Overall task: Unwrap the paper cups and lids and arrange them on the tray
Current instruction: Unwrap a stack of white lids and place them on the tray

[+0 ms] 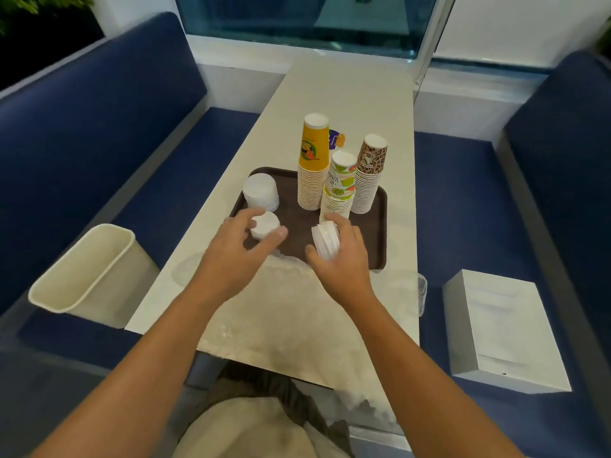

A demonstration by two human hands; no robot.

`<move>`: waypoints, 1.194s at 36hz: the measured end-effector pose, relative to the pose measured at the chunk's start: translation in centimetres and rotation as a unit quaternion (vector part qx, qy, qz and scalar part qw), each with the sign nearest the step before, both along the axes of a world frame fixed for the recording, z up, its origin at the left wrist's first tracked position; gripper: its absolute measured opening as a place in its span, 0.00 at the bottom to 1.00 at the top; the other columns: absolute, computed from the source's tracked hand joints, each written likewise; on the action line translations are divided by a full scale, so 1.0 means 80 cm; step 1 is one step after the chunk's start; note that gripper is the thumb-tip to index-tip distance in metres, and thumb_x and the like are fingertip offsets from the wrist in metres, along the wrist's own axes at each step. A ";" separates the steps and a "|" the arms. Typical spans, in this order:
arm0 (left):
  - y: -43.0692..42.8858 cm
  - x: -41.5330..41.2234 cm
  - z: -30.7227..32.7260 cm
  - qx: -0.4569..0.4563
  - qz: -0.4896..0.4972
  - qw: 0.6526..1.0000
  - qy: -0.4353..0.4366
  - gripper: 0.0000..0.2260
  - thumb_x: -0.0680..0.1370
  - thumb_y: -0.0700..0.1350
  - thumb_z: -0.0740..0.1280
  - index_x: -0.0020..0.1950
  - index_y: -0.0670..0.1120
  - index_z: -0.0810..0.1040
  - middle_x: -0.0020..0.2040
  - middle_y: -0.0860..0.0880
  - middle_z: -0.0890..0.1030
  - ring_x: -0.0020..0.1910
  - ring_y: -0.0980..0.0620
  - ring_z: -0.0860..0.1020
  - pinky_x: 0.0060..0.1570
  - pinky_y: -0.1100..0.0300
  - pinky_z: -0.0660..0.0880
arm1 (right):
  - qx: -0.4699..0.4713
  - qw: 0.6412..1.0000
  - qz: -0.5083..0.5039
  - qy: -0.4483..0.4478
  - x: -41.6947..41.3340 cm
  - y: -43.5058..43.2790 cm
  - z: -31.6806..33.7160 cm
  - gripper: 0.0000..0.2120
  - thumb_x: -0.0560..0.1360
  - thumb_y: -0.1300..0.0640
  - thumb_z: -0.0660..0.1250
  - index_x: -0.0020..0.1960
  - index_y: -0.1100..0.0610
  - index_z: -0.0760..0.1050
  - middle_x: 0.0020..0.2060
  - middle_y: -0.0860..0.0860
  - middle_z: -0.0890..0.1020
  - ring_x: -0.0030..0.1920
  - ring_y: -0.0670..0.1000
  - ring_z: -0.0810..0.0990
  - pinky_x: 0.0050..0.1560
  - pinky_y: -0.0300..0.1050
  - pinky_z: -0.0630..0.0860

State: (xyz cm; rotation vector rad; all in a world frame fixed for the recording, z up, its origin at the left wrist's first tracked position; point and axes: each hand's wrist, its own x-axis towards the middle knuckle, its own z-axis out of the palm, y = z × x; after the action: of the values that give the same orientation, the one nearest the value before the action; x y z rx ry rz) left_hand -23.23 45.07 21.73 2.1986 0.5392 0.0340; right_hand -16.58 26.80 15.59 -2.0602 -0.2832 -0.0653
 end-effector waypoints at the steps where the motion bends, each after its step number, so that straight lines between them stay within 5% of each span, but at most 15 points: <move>1: -0.010 0.003 0.006 -0.101 0.036 0.994 -0.004 0.25 0.80 0.68 0.63 0.74 0.60 0.69 0.71 0.53 0.75 0.66 0.49 0.75 0.65 0.48 0.74 | 0.009 1.000 0.009 -0.011 -0.004 0.004 0.006 0.31 0.73 0.49 0.77 0.72 0.45 0.67 0.60 0.47 0.71 0.56 0.47 0.73 0.51 0.34 0.70; 4: -0.035 0.009 0.018 -0.363 0.095 0.923 0.081 0.25 0.79 0.70 0.61 0.70 0.56 0.73 0.64 0.48 0.82 0.60 0.43 0.82 0.62 0.41 0.80 | 0.017 0.998 0.042 -0.032 -0.016 0.018 0.020 0.33 0.73 0.51 0.76 0.73 0.44 0.66 0.63 0.46 0.71 0.59 0.42 0.70 0.55 0.29 0.67; 8: -0.046 0.012 0.008 -0.513 0.066 0.850 0.098 0.24 0.80 0.67 0.63 0.69 0.53 0.78 0.60 0.45 0.86 0.59 0.43 0.85 0.55 0.44 0.83 | 0.013 0.996 0.081 -0.031 -0.032 0.035 0.022 0.34 0.73 0.52 0.77 0.75 0.45 0.66 0.62 0.46 0.70 0.57 0.40 0.70 0.55 0.31 0.73; 12: -0.039 0.017 -0.001 -0.523 0.075 0.844 0.093 0.25 0.80 0.63 0.68 0.71 0.50 0.79 0.60 0.44 0.86 0.59 0.44 0.85 0.54 0.49 0.83 | -0.032 0.991 0.126 -0.033 -0.041 0.039 0.017 0.38 0.72 0.44 0.71 0.78 0.44 0.60 0.64 0.47 0.68 0.63 0.49 0.69 0.63 0.51 0.76; 15: -0.029 0.016 -0.001 -0.549 0.058 0.828 0.099 0.26 0.80 0.64 0.66 0.71 0.49 0.78 0.62 0.42 0.85 0.60 0.42 0.84 0.58 0.45 0.82 | -0.021 0.986 0.161 0.030 -0.042 0.040 0.023 0.33 0.76 0.37 0.58 0.79 0.37 0.54 0.66 0.45 0.65 0.66 0.48 0.63 0.68 0.48 0.69; 18: -0.017 0.014 -0.005 -0.581 0.047 0.806 0.105 0.25 0.80 0.64 0.65 0.72 0.51 0.76 0.62 0.41 0.84 0.59 0.40 0.85 0.60 0.40 0.81 | 0.013 0.985 0.160 0.066 -0.042 0.045 0.028 0.25 0.85 0.40 0.53 0.80 0.37 0.54 0.67 0.43 0.65 0.67 0.45 0.61 0.64 0.34 0.61; 20: -0.007 0.014 -0.009 -0.597 0.049 0.794 0.105 0.26 0.79 0.64 0.66 0.73 0.52 0.75 0.63 0.40 0.84 0.59 0.39 0.85 0.60 0.39 0.81 | 0.015 0.984 0.159 0.079 -0.043 0.052 0.029 0.23 0.86 0.42 0.53 0.80 0.40 0.55 0.69 0.43 0.65 0.68 0.44 0.62 0.60 0.28 0.61; 25: 0.021 0.012 -0.018 -0.617 0.051 0.781 0.085 0.22 0.80 0.57 0.68 0.72 0.51 0.76 0.63 0.40 0.84 0.62 0.40 0.84 0.63 0.41 0.79 | 0.108 0.975 0.126 0.146 -0.043 0.077 0.025 0.23 0.84 0.41 0.57 0.78 0.39 0.60 0.73 0.43 0.68 0.71 0.46 0.69 0.69 0.43 0.72; 30: 0.056 0.016 -0.024 -0.612 0.068 0.784 0.083 0.21 0.77 0.52 0.74 0.70 0.51 0.79 0.64 0.39 0.82 0.57 0.40 0.83 0.51 0.47 0.83 | 0.196 0.955 0.089 0.203 -0.036 0.102 0.030 0.22 0.86 0.48 0.59 0.79 0.45 0.63 0.64 0.32 0.74 0.63 0.36 0.75 0.57 0.30 0.76; 37: 0.107 0.022 -0.022 -0.627 0.046 0.772 0.095 0.21 0.78 0.53 0.73 0.70 0.50 0.78 0.64 0.36 0.81 0.51 0.41 0.82 0.46 0.52 0.83 | 0.278 0.936 -0.024 0.213 -0.027 0.133 0.023 0.22 0.83 0.55 0.66 0.76 0.51 0.70 0.64 0.49 0.82 0.63 0.51 0.82 0.62 0.47 0.80; 39: 0.121 0.022 -0.024 -0.626 0.038 0.773 0.098 0.21 0.77 0.53 0.73 0.70 0.50 0.78 0.64 0.35 0.81 0.51 0.41 0.81 0.49 0.52 0.82 | 0.266 0.940 -0.053 0.207 -0.023 0.136 0.020 0.22 0.81 0.55 0.70 0.74 0.51 0.72 0.63 0.50 0.83 0.62 0.52 0.82 0.64 0.51 0.80; 43: 0.140 0.028 -0.026 -0.632 0.038 0.768 0.099 0.21 0.77 0.52 0.72 0.70 0.50 0.78 0.67 0.33 0.79 0.50 0.41 0.81 0.51 0.52 0.81 | 0.125 0.978 -0.097 0.138 -0.014 0.131 0.018 0.26 0.78 0.48 0.73 0.74 0.49 0.73 0.65 0.44 0.78 0.61 0.46 0.80 0.59 0.43 0.79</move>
State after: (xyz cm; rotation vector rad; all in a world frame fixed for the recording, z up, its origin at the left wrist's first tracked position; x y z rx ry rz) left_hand -20.96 56.26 19.67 0.8391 0.5234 -0.4122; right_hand -17.72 37.28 17.01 -1.8137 0.0948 0.0638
